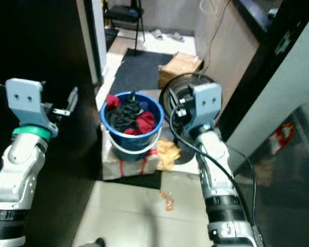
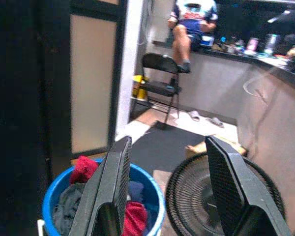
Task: Clothes washing
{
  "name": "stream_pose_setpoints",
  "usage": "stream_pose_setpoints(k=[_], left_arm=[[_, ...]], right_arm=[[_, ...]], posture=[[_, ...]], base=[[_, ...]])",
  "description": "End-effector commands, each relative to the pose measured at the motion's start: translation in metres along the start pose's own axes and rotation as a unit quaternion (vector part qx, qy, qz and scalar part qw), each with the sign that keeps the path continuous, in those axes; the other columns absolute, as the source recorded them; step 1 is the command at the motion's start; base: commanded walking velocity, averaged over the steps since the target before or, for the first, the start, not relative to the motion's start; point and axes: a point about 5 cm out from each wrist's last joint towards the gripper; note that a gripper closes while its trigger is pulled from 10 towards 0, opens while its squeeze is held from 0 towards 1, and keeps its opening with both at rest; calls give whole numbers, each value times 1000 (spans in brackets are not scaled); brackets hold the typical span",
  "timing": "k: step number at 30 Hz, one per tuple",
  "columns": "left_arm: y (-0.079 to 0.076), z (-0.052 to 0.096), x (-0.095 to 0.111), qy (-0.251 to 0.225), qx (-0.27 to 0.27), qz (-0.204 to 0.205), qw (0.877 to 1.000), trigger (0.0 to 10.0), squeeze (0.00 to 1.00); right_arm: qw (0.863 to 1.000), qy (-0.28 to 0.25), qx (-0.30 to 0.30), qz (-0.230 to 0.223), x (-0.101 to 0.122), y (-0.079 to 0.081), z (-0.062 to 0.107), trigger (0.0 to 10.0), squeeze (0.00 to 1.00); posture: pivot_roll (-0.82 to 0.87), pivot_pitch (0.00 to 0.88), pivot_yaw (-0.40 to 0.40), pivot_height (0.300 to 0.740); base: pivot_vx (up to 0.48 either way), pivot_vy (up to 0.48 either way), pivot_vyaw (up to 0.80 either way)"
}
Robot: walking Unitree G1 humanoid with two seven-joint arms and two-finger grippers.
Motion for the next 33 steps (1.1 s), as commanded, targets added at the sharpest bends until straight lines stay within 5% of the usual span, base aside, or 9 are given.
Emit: stream_pose_setpoints(k=[1,25,33], left_arm=[[1,0,-5,10,5,-1,1000,10000,0],[-1,-1,-5,13,1,1,1000,10000,0],[-3,0,-6,16,1,4,1000,10000,0]], right_arm=[[1000,5,-7,-4,-1,-3,1,10000,0],[1000,11,-13,-3,-5,-3,4,10000,0],[1000,12,-13,-2,-4,-4,6,10000,0]], posture=[[13,0,-30,740],[27,0,-20,740],[19,6,-26,740]], base=[[439,0,0],[433,0,0],[78,0,0]])
Point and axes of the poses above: a point about 5 cm out from each wrist's last joint towards the gripper, its own z axis pointing back from the gripper into the wrist, its own x axis along the axis of the wrist's last joint, y = z × x, and after that the axes turned 2 degrees about -z, right-handed
